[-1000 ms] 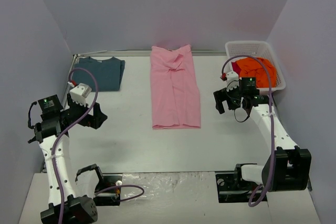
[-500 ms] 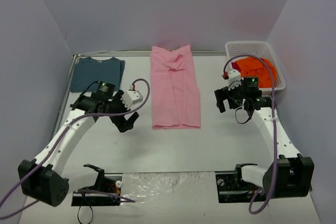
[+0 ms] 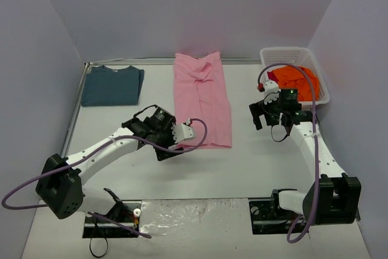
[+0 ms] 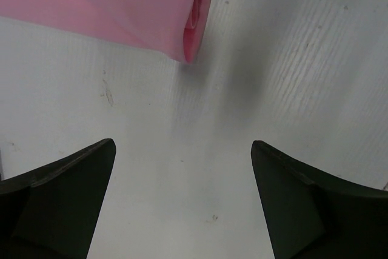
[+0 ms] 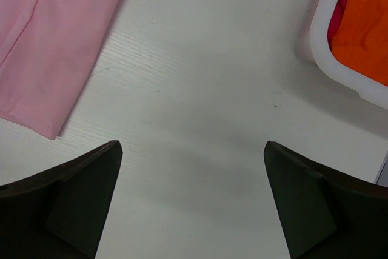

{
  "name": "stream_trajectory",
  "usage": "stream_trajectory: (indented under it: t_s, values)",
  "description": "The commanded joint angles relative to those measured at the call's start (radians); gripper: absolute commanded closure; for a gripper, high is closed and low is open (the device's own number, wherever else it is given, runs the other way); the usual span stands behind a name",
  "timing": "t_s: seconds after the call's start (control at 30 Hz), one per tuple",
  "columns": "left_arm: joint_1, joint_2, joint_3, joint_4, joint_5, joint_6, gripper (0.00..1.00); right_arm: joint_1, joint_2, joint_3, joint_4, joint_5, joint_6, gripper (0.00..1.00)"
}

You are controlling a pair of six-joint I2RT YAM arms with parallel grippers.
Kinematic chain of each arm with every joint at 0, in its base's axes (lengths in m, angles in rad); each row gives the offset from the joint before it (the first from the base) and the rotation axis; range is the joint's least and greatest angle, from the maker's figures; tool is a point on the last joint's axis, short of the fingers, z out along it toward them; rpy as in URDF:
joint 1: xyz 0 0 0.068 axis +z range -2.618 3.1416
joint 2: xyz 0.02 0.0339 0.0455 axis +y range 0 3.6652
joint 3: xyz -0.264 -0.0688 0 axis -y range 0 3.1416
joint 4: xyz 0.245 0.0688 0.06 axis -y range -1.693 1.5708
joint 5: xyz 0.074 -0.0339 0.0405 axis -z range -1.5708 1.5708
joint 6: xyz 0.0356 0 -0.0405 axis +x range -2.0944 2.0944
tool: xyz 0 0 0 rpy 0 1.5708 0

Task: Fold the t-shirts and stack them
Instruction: Grab the bottom of the folded rectangular tshirt with both arms

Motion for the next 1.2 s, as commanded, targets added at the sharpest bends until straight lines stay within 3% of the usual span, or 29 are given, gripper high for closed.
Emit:
stream_trajectory:
  t_s: [0.0,0.3,0.93,0.97,1.1,1.17]
  values:
    - [-0.042,-0.005,-0.030,0.145,-0.095,0.020,0.05,-0.013,0.011,-0.002,0.000,0.026,-0.009,0.00]
    - [-0.076,0.096,-0.082,0.346,-0.129,0.032,0.04,-0.026,0.029,-0.001,0.000,0.034,-0.009,0.00]
    - [-0.111,0.275,-0.028,0.418,-0.123,0.020,0.00,-0.026,0.049,-0.004,0.001,0.069,-0.017,0.00]
    - [-0.109,0.288,-0.019,0.418,-0.132,0.017,0.07,-0.026,0.049,-0.005,0.001,0.069,-0.018,0.00]
    - [-0.109,0.317,0.001,0.409,-0.144,0.004,0.17,-0.026,0.049,-0.005,0.001,0.074,-0.020,0.00]
    - [-0.109,0.333,0.016,0.395,-0.149,-0.005,0.31,-0.026,0.048,-0.005,0.001,0.076,-0.021,0.00]
